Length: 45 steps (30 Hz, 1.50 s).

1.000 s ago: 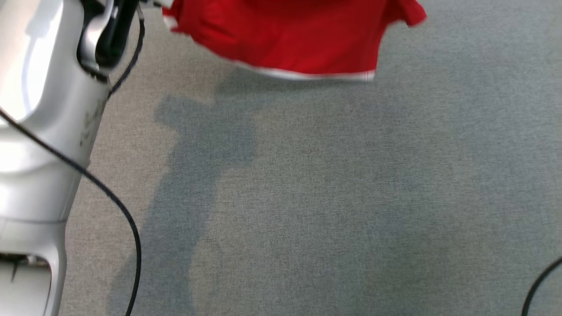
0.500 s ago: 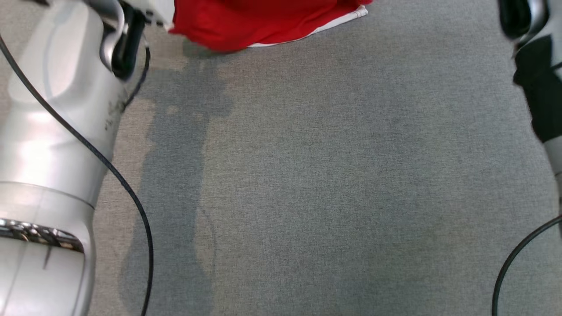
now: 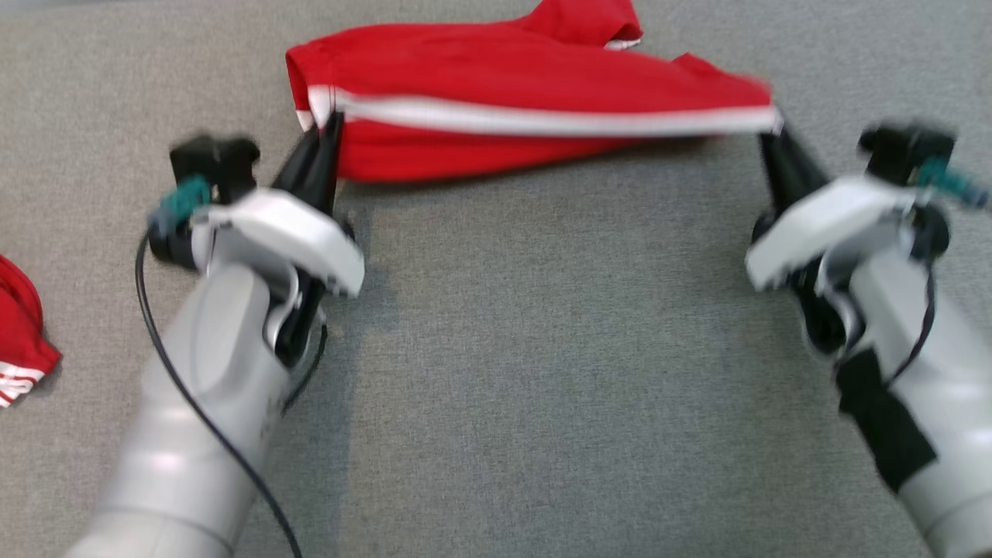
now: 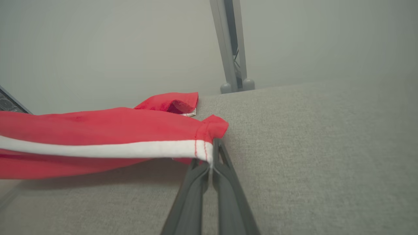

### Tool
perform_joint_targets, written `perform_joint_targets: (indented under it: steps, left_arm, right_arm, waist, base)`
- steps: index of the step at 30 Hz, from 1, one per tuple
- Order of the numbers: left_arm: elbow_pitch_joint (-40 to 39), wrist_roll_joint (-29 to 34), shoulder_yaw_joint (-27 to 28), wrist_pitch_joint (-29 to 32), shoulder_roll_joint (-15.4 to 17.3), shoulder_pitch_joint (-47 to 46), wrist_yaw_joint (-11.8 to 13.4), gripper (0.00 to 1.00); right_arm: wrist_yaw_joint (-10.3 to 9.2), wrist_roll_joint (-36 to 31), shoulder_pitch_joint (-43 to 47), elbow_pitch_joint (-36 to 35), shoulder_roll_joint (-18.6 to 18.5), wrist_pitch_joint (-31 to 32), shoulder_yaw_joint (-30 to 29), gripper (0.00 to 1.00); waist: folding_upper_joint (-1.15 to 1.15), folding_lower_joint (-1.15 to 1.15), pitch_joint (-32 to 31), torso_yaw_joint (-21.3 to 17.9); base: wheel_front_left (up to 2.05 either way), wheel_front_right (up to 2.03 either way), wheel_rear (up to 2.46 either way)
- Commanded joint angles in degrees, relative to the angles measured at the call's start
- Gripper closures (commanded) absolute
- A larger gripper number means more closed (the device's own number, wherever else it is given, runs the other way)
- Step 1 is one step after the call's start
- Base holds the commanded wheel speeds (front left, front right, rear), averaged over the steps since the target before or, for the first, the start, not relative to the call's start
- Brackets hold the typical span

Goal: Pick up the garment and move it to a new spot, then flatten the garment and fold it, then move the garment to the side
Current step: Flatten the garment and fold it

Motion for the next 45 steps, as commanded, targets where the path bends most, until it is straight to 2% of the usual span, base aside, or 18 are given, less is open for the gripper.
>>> perform_joint_targets:
  steps: [1,7,15,19,23,24,27,28,32,39,45]
  left_arm:
    - [-2.0,1.1,1.3,-0.3,0.6,3.4,-0.3,1.0]
    - [-9.1,4.2,2.0,-0.3,1.1,16.1,-0.4,1.0]
    - [-23.7,5.7,3.3,-0.3,2.8,32.9,-0.4,1.0]
    - [-30.3,5.2,3.2,1.0,4.2,40.3,1.0,1.0]
    - [-38.3,4.1,3.5,4.7,5.7,47.2,3.3,1.0]
    - [-38.3,4.1,3.5,4.7,5.7,47.2,3.3,1.0]
    - [-44.6,3.5,3.3,8.4,6.8,52.2,5.1,1.0]
    - [-48.9,3.4,3.3,10.7,7.5,55.1,6.4,1.0]
    - [-56.3,3.0,3.4,14.5,8.6,59.8,8.8,1.0]
    - [-63.6,2.5,3.2,18.5,9.3,63.0,11.3,1.0]
    - [-64.8,2.1,3.3,19.6,8.9,61.4,11.8,1.0]
  right_arm:
    - [-0.04,0.6,4.3,-1.8,-0.5,-0.3,0.4,1.0]
    - [-0.03,1.7,16.6,-9.5,-0.7,-0.3,0.2,1.0]
    - [-0.03,2.0,30.9,-19.4,-2.3,-0.3,-2.1,1.0]
    - [-0.03,1.7,38.0,-23.9,-3.1,0.6,-4.3,1.0]
    - [-0.04,-0.1,45.2,-29.5,-3.7,3.4,-8.0,1.0]
    - [-0.04,-0.1,45.2,-29.5,-3.7,3.4,-8.0,1.0]
    - [-0.05,-2.1,50.7,-34.7,-3.4,6.8,-11.8,1.0]
    - [-0.05,-3.8,54.3,-38.6,-2.8,9.6,-14.5,1.0]
    - [-0.04,-7.7,60.6,-47.8,-0.9,15.8,-19.7,1.0]
    - [-0.04,-13.4,66.6,-61.0,3.8,25.5,-26.7,1.0]
    - [-0.04,-14.9,63.1,-62.9,3.6,27.9,-28.3,1.0]
  waist:
    - [0.0,0.0,-1.4,-0.5]
    - [0.0,0.0,-5.0,-1.8]
    - [0.0,0.0,-10.1,-2.8]
    - [0.0,0.0,-12.7,-2.7]
    - [0.0,0.0,-15.0,-2.7]
    - [0.0,0.0,-15.0,-2.7]
    - [0.0,0.0,-16.6,-2.7]
    - [0.0,0.0,-17.3,-2.7]
    - [0.0,0.0,-18.2,-2.6]
    - [0.0,0.0,-18.8,-2.2]
    - [0.0,0.0,-17.8,-1.5]
  base:
    - [0.0,0.0,0.0]
    - [0.0,0.0,0.0]
    - [0.0,0.0,0.0]
    - [0.0,0.0,0.0]
    - [0.0,0.0,0.0]
    - [0.0,0.0,0.0]
    - [0.0,0.0,0.0]
    - [0.0,0.0,0.0]
    - [0.0,0.0,0.0]
    - [0.0,0.0,0.0]
    - [0.0,0.0,0.0]
